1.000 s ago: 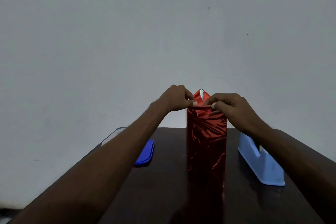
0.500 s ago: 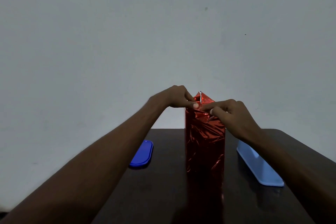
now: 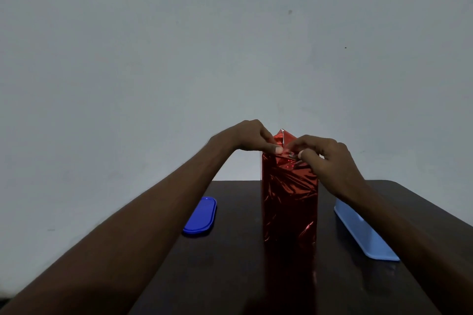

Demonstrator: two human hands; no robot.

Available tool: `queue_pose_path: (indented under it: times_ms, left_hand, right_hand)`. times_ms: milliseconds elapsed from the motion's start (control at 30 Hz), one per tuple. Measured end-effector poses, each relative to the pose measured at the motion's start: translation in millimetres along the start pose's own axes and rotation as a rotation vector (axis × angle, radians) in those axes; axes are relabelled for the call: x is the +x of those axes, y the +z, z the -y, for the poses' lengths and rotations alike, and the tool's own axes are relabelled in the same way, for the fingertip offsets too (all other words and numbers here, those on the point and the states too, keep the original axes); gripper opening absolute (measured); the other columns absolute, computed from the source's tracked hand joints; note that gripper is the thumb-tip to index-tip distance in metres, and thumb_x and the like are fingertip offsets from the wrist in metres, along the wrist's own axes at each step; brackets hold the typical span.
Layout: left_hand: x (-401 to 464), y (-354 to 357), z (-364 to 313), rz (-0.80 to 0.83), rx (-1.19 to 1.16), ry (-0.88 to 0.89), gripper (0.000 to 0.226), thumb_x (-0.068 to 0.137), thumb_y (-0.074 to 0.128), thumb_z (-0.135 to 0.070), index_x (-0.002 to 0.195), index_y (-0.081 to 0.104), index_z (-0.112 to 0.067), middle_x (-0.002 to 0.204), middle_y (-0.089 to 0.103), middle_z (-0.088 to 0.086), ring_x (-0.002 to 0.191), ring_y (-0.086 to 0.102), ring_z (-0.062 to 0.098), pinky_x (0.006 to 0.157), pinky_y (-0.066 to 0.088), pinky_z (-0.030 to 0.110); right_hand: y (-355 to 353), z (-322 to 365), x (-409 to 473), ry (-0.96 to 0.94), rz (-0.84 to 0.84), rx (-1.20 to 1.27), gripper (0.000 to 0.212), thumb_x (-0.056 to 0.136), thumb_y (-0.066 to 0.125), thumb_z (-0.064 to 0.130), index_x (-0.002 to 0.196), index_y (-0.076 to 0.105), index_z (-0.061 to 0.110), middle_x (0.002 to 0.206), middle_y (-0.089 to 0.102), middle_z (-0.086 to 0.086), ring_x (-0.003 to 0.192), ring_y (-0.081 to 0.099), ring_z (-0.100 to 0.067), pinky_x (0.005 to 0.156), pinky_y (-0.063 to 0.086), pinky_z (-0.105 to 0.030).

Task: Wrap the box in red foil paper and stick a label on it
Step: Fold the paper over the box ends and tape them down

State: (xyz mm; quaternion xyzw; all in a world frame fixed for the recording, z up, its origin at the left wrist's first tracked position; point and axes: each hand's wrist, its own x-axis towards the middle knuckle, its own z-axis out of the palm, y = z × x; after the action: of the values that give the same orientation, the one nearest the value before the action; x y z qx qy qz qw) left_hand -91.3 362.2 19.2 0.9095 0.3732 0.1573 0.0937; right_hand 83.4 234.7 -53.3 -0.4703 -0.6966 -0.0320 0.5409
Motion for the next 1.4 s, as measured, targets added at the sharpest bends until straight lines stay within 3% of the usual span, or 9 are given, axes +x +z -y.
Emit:
queue_pose_path:
  times_ms: [100, 300, 533, 733, 800, 1000, 1100, 1233, 1400]
  left_hand:
    - [1, 0, -1, 0.013, 0.017, 0.011, 0.036, 0.084, 0.071, -0.049, 0.111, 0.075, -0.026, 0.114, 0.070, -0.005, 0.089, 0.059, 0.001, 0.075, 0.043, 0.019]
    - [3, 0, -2, 0.043, -0.028, 0.018, 0.039, 0.086, 0.071, -0.044, 0.121, 0.070, -0.026, 0.118, 0.069, -0.006, 0.074, 0.058, -0.002, 0.066, 0.046, 0.015]
    - [3, 0, -1, 0.074, -0.092, 0.008, 0.042, 0.086, 0.071, -0.043, 0.124, 0.068, -0.026, 0.129, 0.064, -0.005, 0.106, 0.059, 0.008, 0.078, 0.055, 0.024]
    - [4, -2, -12, 0.093, -0.081, -0.038, 0.047, 0.082, 0.076, -0.040, 0.125, 0.068, -0.023, 0.125, 0.063, -0.003, 0.110, 0.056, 0.011, 0.081, 0.055, 0.028]
    - [3, -3, -12, 0.092, -0.105, -0.059, 0.047, 0.081, 0.077, -0.038, 0.124, 0.068, -0.023, 0.118, 0.064, -0.006, 0.111, 0.055, 0.011, 0.085, 0.056, 0.029]
    - [1, -1, -11, 0.083, -0.261, -0.113, 0.044, 0.076, 0.083, -0.032, 0.118, 0.072, -0.020, 0.101, 0.066, -0.012, 0.100, 0.061, 0.006, 0.079, 0.059, 0.026]
    - [1, 1, -12, 0.077, -0.322, -0.139, 0.044, 0.075, 0.084, -0.031, 0.116, 0.073, -0.019, 0.107, 0.069, -0.007, 0.103, 0.061, 0.006, 0.072, 0.058, 0.023]
    - [2, 6, -14, 0.056, -0.358, -0.143, 0.042, 0.075, 0.084, -0.030, 0.115, 0.073, -0.019, 0.105, 0.068, -0.007, 0.102, 0.060, 0.006, 0.068, 0.056, 0.021]
    - [4, 11, -18, 0.047, -0.379, -0.133, 0.041, 0.076, 0.083, -0.029, 0.115, 0.073, -0.018, 0.109, 0.069, -0.004, 0.104, 0.060, 0.008, 0.071, 0.055, 0.021]
  right_hand:
    - [-1, 3, 0, 0.012, -0.019, 0.008, 0.032, 0.082, 0.047, 0.029, 0.098, 0.073, 0.019, 0.072, 0.069, 0.014, 0.070, 0.064, -0.003, 0.062, 0.045, -0.018]
    - [0, -3, 3, 0.018, -0.007, -0.016, 0.036, 0.082, 0.044, 0.034, 0.098, 0.072, 0.019, 0.080, 0.072, 0.007, 0.074, 0.064, -0.005, 0.061, 0.044, -0.017]
    - [4, -6, -1, -0.033, -0.003, -0.070, 0.028, 0.084, 0.047, 0.030, 0.096, 0.070, 0.019, 0.067, 0.070, 0.006, 0.063, 0.063, -0.010, 0.056, 0.038, -0.017]
    - [2, -9, -4, -0.056, 0.017, -0.054, 0.032, 0.085, 0.044, 0.030, 0.102, 0.068, 0.019, 0.074, 0.071, 0.004, 0.063, 0.062, -0.005, 0.056, 0.037, -0.010]
    - [4, -8, -6, -0.040, 0.016, -0.029, 0.031, 0.086, 0.043, 0.027, 0.105, 0.067, 0.019, 0.077, 0.071, 0.004, 0.067, 0.064, -0.007, 0.060, 0.045, -0.020]
    - [-8, -24, -20, 0.151, -0.375, -0.199, 0.033, 0.090, 0.039, 0.024, 0.094, 0.072, 0.019, 0.081, 0.073, 0.004, 0.074, 0.069, -0.016, 0.069, 0.054, -0.034]
    - [-31, -52, -16, 0.482, -0.143, -0.531, 0.021, 0.086, 0.051, 0.018, 0.079, 0.070, 0.012, 0.073, 0.069, -0.004, 0.065, 0.062, -0.024, 0.061, 0.049, -0.029]
    - [-53, -68, -28, 0.674, 0.184, -0.845, 0.020, 0.081, 0.062, 0.013, 0.070, 0.046, 0.010, 0.063, 0.047, 0.000, 0.051, 0.039, -0.014, 0.049, 0.029, -0.021]
    - [-66, -67, -41, 0.789, 0.276, -0.887, 0.011, 0.086, 0.059, 0.013, 0.082, 0.049, 0.012, 0.069, 0.048, 0.001, 0.056, 0.045, -0.011, 0.044, 0.029, -0.021]
